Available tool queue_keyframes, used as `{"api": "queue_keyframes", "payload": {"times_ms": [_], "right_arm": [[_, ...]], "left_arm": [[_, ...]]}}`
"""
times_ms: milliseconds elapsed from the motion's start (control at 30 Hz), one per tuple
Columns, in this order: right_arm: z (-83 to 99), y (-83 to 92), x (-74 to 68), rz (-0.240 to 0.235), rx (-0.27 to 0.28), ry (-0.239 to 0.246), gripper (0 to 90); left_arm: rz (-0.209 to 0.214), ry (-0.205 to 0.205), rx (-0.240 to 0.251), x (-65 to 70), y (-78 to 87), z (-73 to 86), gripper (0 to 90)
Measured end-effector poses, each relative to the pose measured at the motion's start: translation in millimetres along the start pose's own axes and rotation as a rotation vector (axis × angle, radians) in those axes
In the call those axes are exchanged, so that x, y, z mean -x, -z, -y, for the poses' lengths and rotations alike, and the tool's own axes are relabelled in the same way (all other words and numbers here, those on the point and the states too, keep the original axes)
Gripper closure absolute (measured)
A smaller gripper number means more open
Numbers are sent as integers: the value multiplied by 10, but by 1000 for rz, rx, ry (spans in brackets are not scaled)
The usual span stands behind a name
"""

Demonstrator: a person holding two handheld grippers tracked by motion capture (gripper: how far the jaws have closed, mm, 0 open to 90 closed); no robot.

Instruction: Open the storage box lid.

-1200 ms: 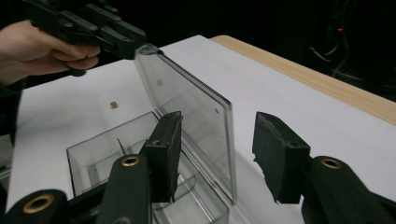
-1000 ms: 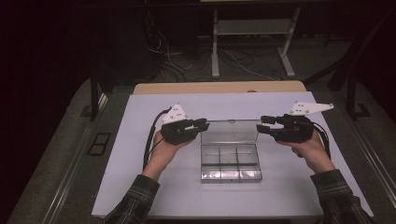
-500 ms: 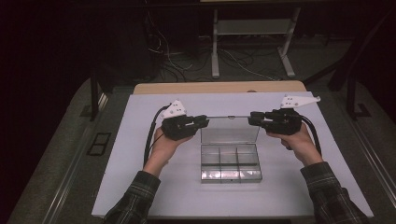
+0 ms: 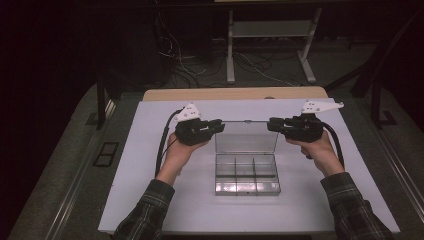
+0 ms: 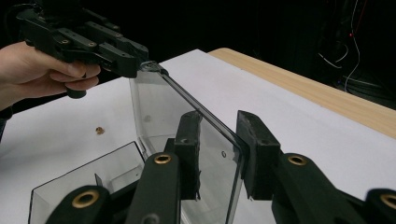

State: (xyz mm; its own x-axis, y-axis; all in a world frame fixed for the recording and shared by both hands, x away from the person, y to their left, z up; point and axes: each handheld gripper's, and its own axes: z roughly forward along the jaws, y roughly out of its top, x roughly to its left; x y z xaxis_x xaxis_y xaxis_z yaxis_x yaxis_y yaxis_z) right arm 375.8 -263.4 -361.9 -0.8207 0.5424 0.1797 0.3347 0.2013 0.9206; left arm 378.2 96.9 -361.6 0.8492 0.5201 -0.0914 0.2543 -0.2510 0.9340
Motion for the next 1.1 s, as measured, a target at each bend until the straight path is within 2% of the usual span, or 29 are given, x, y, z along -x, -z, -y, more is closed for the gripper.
{"api": "queue_keyframes", "payload": {"times_ms": [200, 333, 400, 467, 667, 800, 1100], "right_arm": [[-12, -19, 13, 0, -1, -6, 707], [-13, -29, 31, 3, -2, -7, 707], [-12, -32, 43, 5, -3, -9, 707], [-15, -40, 50, 8, -3, -13, 707], [-24, -66, 79, 19, -9, -11, 705], [-32, -82, 101, 22, -16, -14, 702], [-64, -121, 135, 27, -34, -15, 696]], "left_arm": [[-20, 15, -13, -19, -7, 12, 689], [-58, 19, -19, -8, 64, 44, 597], [-66, 26, -24, 10, 115, 81, 565], [-72, 15, -37, 40, 174, 132, 539], [-65, 7, -39, 158, 332, 258, 467], [-56, -6, -59, 275, 430, 370, 422], [-29, -3, -72, 473, 609, 651, 302]]}}
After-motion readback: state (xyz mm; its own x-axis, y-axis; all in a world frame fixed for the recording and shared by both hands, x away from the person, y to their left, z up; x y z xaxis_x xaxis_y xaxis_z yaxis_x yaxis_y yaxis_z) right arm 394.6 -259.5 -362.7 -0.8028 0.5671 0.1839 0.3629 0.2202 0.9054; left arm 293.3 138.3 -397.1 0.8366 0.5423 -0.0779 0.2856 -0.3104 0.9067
